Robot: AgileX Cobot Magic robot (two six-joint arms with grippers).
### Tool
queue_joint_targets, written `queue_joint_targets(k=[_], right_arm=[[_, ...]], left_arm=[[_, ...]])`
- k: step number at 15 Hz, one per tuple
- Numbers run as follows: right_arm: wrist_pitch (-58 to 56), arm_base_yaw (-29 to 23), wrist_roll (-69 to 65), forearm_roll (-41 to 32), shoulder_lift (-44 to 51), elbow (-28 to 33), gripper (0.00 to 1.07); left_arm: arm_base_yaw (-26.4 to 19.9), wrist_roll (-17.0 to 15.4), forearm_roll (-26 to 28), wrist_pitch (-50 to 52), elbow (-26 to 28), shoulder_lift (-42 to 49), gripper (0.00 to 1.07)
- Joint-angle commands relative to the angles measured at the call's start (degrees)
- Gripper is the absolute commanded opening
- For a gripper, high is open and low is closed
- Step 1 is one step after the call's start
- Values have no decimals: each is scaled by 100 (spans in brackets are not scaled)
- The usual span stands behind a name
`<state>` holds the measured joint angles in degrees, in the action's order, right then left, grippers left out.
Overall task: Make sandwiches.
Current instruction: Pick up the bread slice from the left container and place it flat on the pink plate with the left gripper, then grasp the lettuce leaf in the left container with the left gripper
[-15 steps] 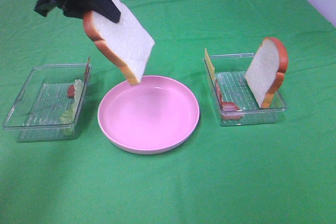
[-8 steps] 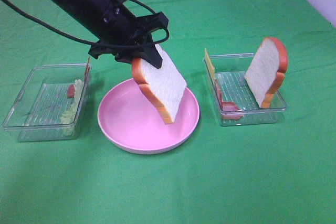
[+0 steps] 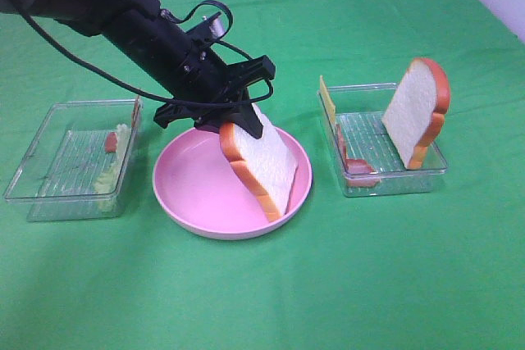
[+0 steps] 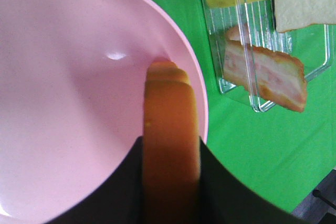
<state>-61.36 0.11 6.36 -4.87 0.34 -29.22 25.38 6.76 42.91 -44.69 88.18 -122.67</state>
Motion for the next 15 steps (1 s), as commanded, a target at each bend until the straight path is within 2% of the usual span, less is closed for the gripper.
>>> queue_joint_targets(k=[1,2,3,4,5,7,9,12,13,15], right_arm=[[69,23,17,6,80,29,68],[69,23,17,6,80,29,68],[69,23,17,6,80,29,68],[69,23,17,6,80,29,68],[69,23,17,6,80,29,68],[69,23,17,0,80,29,68],[69,23,17,0,80,29,68],[69,23,17,6,80,29,68],[69,23,17,6,80,29,68],[69,23,17,6,80,29,68]], left_arm=[[11,-52,-120,17,23,-6,31],[11,-52,-160,17,23,-6,39],[11,-46,-327,23,23,29,66],[-17,-52,-384,23,23,74,75],[-17,-52,-407,34,23,103,80],[-34,-52,-619,86,57,281,82],[-34,-189,-1203,-69,264,378,82],[-34,-957,-2361,-550,716,544,82],[-34,-1473,-2985,-888,997,596,82],[-34,-1942,-3621,-1518,1375,596,82]])
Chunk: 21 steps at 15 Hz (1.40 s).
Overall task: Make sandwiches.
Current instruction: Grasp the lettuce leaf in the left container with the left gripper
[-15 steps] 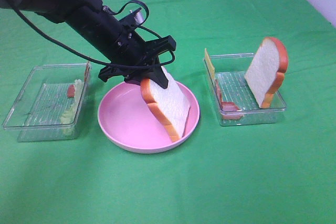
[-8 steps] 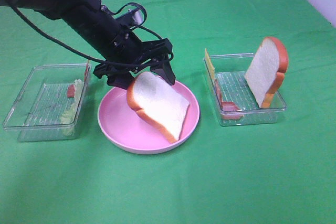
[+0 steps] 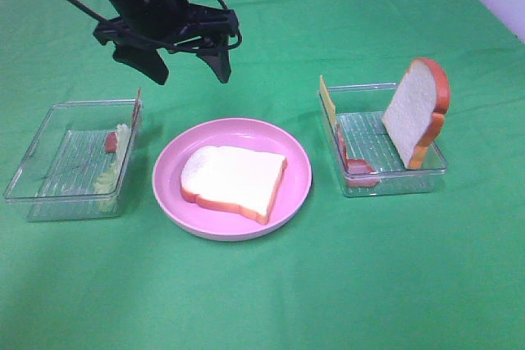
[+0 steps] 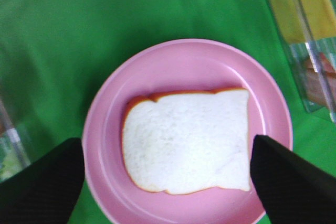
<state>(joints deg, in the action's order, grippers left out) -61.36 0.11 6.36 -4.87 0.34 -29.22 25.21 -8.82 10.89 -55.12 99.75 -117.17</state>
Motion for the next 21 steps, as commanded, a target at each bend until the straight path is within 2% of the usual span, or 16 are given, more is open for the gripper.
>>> queue_joint_targets(k=[1,5,8,10,11,17,19,21], right_arm=[[69,23,17,6,80,29,68],[69,23,17,6,80,29,68],[69,23,17,6,80,29,68],[69,23,17,6,80,29,68],[69,23,17,6,80,29,68],[69,23,17,6,80,29,68],[69,23,17,6,80,29,68],[69,23,17,6,80,29,68]], left_arm=[[-17,-550,-705,-762,355,46,81],[-23,-928,-1541,-1599,476,6,81],[-23,-922,-1581,-1856,464,6,80],[-23,-922,-1421,-1856,464,6,77],[-23,-894,-1283,-1856,309,46,75],[-17,-940,-1306,-1856,-814,201,75],[-17,-940,-1392,-1633,-1094,189,75],[-17,-1112,-1570,-1432,-1117,103,75]])
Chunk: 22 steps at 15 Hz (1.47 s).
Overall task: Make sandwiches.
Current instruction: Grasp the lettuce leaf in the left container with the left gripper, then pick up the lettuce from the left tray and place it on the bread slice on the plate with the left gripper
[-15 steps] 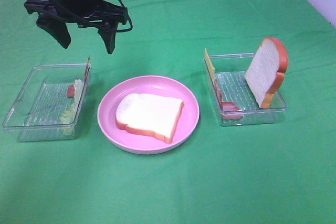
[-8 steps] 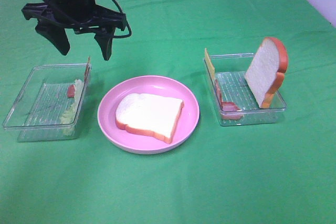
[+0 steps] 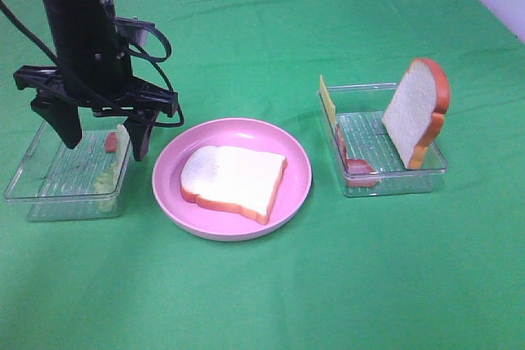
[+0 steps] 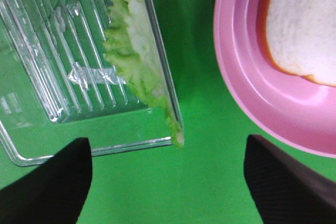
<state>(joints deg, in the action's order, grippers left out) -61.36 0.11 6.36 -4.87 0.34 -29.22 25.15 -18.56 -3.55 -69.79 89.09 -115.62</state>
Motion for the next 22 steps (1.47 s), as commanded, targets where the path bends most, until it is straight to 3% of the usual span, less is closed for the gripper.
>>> queue_joint_targets(k=[1,4,15,22], right_arm=[[69,23,17,6,80,29,68],[69,23,17,6,80,29,68],[69,23,17,6,80,29,68],[69,23,17,6,80,29,68]], left_arm=[[-11,-155,-132,63,-52,-97,75],[-11,-172,-178,235,-52,-355,70],[-11,-206,-178,607,-52,-378,0],[6,-178,74,447,11,264,0]])
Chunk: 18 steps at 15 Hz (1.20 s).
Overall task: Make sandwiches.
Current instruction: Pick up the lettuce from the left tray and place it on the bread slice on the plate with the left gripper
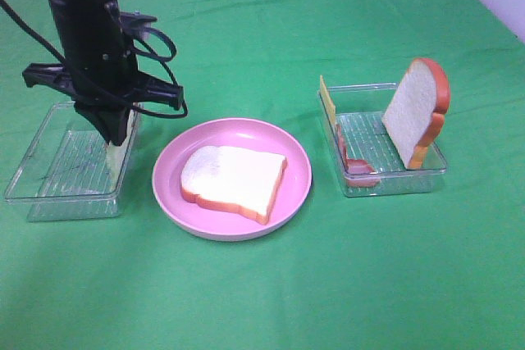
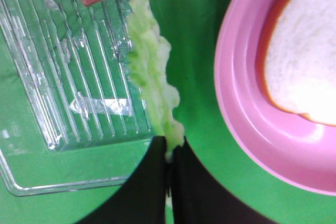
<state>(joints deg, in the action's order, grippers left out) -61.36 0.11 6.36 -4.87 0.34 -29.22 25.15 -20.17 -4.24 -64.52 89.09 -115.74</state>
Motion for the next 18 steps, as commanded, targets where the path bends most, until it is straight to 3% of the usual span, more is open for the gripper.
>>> queue_joint_targets(k=[1,3,5,9,14,18], right_arm=[[69,23,17,6,80,29,68],[69,23,17,6,80,29,68],[69,23,17,6,80,29,68],[69,23,17,6,80,29,68],[69,23,17,6,80,29,68],[69,23,17,6,80,29,68]], left_arm=[[6,11,378,-34,46,464,0],[17,264,980,189,86,659,0],[183,785,1896,710,115,647,0],[693,1392,2779,1662,115,424,0],[922,1793,2699,1656,115,-143,0],[922,1536,1896,1570,115,-321,0]])
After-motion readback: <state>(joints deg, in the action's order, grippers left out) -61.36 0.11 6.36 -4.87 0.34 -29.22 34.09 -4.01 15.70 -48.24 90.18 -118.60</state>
